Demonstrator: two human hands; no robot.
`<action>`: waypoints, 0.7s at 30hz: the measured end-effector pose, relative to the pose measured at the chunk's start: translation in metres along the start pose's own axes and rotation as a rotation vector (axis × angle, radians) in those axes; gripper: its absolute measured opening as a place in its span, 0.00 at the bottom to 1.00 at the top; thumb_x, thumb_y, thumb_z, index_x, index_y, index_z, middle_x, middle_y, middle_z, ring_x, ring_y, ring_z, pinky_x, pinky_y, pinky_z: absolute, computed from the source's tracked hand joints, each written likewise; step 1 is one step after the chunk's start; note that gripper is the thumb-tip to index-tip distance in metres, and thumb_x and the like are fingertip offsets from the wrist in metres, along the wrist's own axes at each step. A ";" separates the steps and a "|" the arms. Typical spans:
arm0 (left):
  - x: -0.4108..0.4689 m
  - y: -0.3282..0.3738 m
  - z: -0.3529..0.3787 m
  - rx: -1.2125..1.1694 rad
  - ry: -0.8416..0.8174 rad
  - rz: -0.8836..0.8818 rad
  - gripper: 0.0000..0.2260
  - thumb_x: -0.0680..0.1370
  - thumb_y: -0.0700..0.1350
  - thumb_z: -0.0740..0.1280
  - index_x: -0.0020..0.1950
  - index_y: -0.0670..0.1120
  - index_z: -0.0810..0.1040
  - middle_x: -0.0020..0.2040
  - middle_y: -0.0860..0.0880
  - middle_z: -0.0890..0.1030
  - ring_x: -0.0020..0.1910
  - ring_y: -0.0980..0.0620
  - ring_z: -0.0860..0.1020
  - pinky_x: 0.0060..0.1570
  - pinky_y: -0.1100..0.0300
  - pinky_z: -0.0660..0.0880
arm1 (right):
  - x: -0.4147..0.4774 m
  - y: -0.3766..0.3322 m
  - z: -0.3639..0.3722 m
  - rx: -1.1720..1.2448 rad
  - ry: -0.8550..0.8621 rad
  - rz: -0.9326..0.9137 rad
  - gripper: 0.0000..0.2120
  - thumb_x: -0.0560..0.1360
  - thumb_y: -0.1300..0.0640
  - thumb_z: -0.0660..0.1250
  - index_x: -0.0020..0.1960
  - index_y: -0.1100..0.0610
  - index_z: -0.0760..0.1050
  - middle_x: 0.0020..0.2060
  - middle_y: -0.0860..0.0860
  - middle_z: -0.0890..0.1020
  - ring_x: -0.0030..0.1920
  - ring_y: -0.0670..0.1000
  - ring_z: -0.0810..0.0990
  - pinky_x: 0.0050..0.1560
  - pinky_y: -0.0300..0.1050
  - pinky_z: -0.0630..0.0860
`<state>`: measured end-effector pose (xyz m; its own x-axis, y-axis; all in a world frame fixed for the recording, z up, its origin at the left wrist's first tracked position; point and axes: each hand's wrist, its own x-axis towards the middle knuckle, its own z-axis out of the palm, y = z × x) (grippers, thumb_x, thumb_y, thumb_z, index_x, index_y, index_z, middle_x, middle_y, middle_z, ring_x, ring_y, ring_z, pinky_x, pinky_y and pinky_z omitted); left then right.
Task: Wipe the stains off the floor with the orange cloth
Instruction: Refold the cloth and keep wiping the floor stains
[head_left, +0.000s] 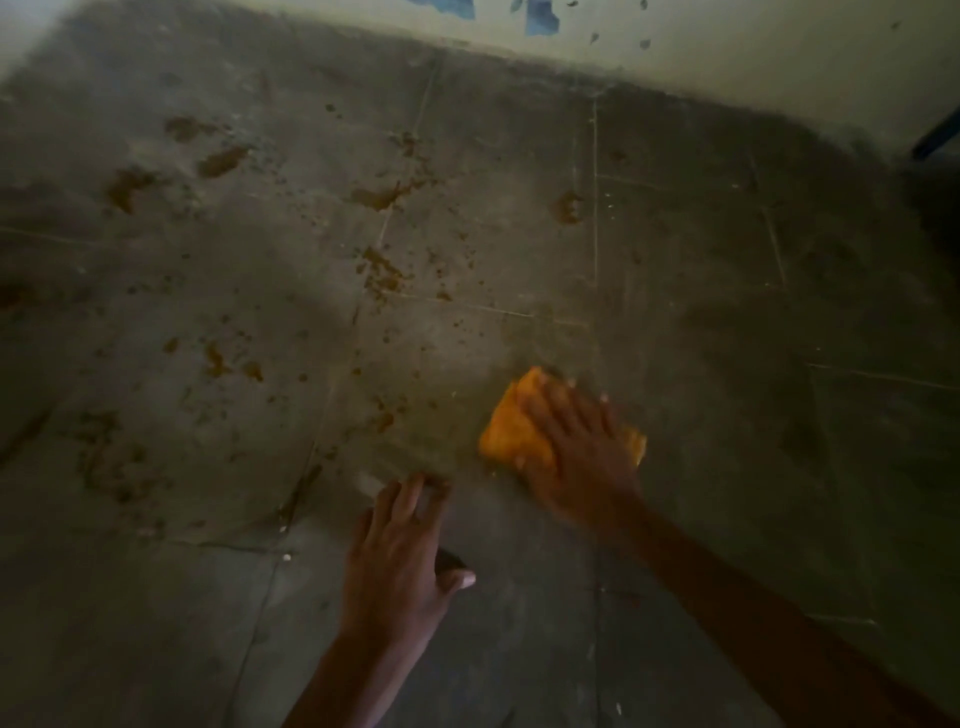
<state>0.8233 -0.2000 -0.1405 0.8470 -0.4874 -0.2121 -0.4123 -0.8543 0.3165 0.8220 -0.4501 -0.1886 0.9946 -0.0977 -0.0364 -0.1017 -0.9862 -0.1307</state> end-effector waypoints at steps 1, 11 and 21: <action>-0.002 -0.002 0.001 0.008 0.012 0.005 0.41 0.63 0.67 0.73 0.72 0.54 0.67 0.71 0.53 0.68 0.70 0.47 0.67 0.65 0.52 0.70 | 0.035 0.007 -0.005 -0.009 0.007 0.124 0.34 0.77 0.33 0.47 0.80 0.45 0.54 0.81 0.50 0.56 0.80 0.59 0.55 0.76 0.66 0.54; -0.056 -0.043 -0.003 0.021 -0.013 -0.069 0.41 0.61 0.66 0.73 0.70 0.48 0.72 0.68 0.49 0.73 0.63 0.44 0.75 0.57 0.47 0.76 | -0.003 -0.047 -0.009 -0.040 -0.045 -0.252 0.32 0.78 0.35 0.53 0.80 0.43 0.53 0.80 0.48 0.56 0.79 0.58 0.59 0.76 0.64 0.57; -0.074 -0.075 0.003 -0.021 0.020 -0.084 0.41 0.60 0.68 0.68 0.70 0.53 0.72 0.68 0.47 0.74 0.62 0.42 0.75 0.56 0.48 0.76 | 0.012 -0.144 0.001 0.010 -0.126 -0.457 0.32 0.80 0.34 0.48 0.81 0.44 0.53 0.81 0.49 0.54 0.80 0.57 0.53 0.78 0.60 0.52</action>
<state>0.7906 -0.1006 -0.1514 0.8848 -0.4107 -0.2201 -0.3330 -0.8877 0.3178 0.8484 -0.3096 -0.1711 0.9270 0.3636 -0.0923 0.3450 -0.9229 -0.1707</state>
